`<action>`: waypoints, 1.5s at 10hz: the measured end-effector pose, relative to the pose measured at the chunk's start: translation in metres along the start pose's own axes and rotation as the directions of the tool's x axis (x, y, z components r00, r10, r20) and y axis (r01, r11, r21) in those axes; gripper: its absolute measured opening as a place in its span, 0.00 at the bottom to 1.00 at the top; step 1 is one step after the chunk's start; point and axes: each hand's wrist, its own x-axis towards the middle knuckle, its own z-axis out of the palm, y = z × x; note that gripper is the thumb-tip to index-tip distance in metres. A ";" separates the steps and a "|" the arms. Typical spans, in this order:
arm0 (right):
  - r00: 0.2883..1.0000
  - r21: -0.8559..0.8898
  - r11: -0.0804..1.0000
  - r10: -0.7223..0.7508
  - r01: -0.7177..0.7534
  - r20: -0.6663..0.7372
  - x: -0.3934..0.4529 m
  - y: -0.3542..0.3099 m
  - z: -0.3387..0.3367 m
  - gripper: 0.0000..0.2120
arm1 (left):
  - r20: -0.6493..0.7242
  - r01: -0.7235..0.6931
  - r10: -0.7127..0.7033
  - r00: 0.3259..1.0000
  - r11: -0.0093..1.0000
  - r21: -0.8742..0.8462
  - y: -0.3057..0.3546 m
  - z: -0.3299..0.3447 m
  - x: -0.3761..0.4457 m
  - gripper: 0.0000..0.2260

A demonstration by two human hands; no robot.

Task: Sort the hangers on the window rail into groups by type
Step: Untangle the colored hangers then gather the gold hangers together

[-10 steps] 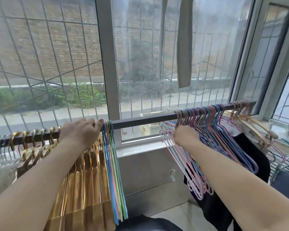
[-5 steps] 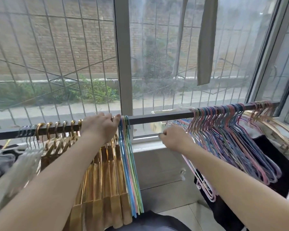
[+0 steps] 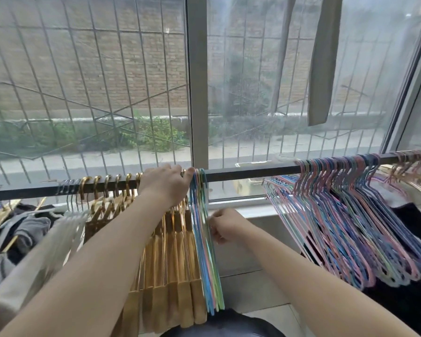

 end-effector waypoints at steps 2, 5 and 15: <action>0.988 -0.027 0.997 -0.080 0.077 -0.134 -0.009 -0.004 -0.002 0.09 | 0.027 -0.007 0.007 1.000 1.000 0.005 0.000 -0.002 -0.002 0.37; 0.946 0.119 0.989 -0.049 0.091 -0.320 -0.002 -0.012 -0.032 0.10 | 0.063 -0.002 0.003 0.998 1.000 -0.008 0.000 -0.008 -0.005 0.35; 0.901 -0.308 0.938 0.012 -0.161 -0.434 0.004 0.098 -0.068 0.10 | -0.052 -0.143 0.176 0.983 0.560 -0.816 0.107 -0.079 -0.094 0.13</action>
